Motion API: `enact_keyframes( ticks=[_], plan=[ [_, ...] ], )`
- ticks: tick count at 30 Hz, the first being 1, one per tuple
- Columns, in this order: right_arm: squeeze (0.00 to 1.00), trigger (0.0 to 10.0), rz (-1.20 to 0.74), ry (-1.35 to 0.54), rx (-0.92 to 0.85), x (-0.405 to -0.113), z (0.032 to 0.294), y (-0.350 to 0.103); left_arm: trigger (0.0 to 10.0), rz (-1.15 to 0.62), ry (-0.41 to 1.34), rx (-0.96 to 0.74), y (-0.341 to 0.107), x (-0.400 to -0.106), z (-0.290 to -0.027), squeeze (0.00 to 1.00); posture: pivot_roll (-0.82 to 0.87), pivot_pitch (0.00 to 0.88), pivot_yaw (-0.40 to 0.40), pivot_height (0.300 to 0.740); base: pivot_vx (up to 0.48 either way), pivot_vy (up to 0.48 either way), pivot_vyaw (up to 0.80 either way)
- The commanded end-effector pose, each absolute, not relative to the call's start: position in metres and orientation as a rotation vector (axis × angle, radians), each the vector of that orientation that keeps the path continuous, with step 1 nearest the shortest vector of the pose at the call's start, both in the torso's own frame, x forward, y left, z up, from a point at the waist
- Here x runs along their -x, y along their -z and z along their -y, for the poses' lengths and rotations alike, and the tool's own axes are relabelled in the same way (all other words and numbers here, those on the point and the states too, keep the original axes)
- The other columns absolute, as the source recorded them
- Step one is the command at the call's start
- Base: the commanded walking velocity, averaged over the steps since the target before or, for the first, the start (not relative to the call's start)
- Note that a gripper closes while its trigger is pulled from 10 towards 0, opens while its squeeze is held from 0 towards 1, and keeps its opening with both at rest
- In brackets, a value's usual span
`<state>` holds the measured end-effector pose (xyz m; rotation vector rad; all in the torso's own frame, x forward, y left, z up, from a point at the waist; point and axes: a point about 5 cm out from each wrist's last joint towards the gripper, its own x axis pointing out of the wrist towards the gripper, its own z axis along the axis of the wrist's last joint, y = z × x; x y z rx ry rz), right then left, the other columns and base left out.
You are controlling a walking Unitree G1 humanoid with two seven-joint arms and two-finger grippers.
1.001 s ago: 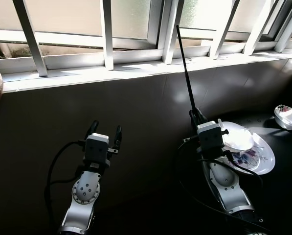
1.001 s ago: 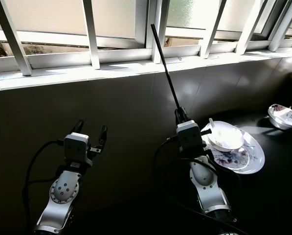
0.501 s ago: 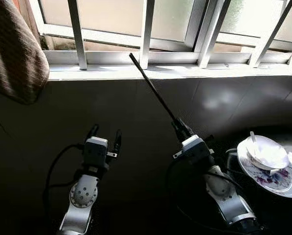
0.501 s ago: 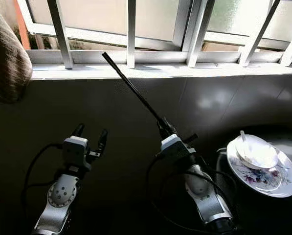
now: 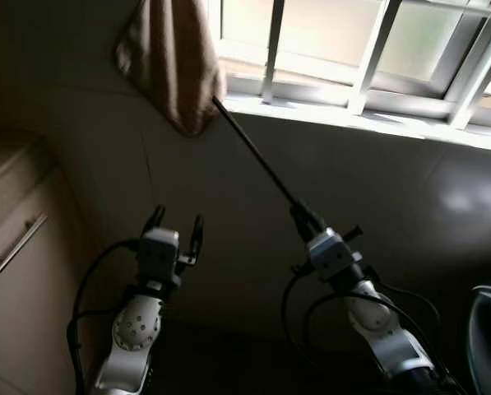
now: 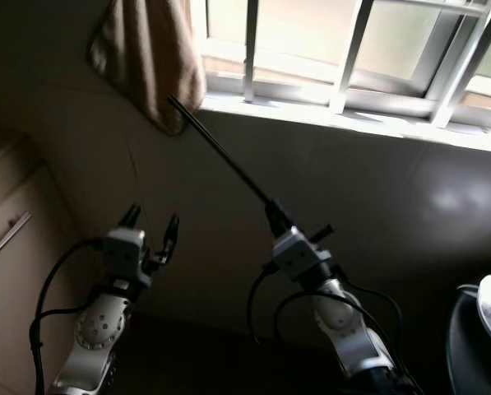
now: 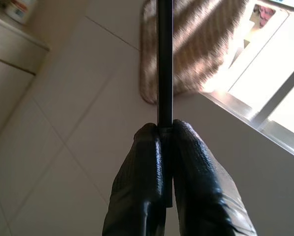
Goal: Kitchen organization
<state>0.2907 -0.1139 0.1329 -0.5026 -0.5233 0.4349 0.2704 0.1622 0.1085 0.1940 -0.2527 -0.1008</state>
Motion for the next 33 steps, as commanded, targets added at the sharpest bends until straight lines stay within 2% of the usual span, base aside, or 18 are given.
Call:
enact_keyframes(
  ticks=[1,4,8,15,22,26,33],
  plan=[
    [0.00,0.0,0.489,-0.414,0.526,-0.291,0.125,-0.129,10.0,0.248,0.135,-0.184,-0.108,-0.271,-0.150,0.00,0.04,0.000,-0.080,0.740,-0.240,0.416,0.80],
    [0.00,0.0,0.461,-0.391,0.516,-0.294,0.128,-0.126,10.0,0.249,0.127,-0.191,-0.108,-0.271,-0.152,0.00,0.05,0.000,-0.082,0.740,-0.171,0.386,0.80],
    [0.00,0.0,0.447,-0.358,0.507,-0.297,0.131,-0.126,10.0,0.259,0.110,-0.210,-0.110,-0.271,-0.155,0.00,0.05,0.000,-0.082,0.740,0.000,0.000,0.80],
    [0.00,0.0,0.532,-0.271,0.480,-0.309,0.131,-0.151,10.0,0.364,0.073,-0.241,-0.130,-0.274,-0.159,0.00,0.05,0.000,-0.083,0.740,0.000,0.000,0.80],
    [0.00,0.0,0.584,-0.291,0.483,-0.317,0.124,-0.167,10.0,0.499,-0.002,-0.284,-0.159,-0.275,-0.166,0.00,0.06,0.000,-0.089,0.740,0.000,0.000,0.80],
    [0.00,0.0,0.585,-0.298,0.484,-0.318,0.122,-0.169,10.0,0.510,-0.009,-0.291,-0.161,-0.275,-0.167,0.00,0.07,0.000,-0.092,0.740,0.000,0.000,0.80],
    [0.00,0.0,0.584,-0.334,0.501,-0.329,0.117,-0.176,10.0,0.527,-0.026,-0.308,-0.165,-0.275,-0.167,0.00,0.07,0.000,-0.095,0.740,0.321,0.000,0.80]
  ],
)
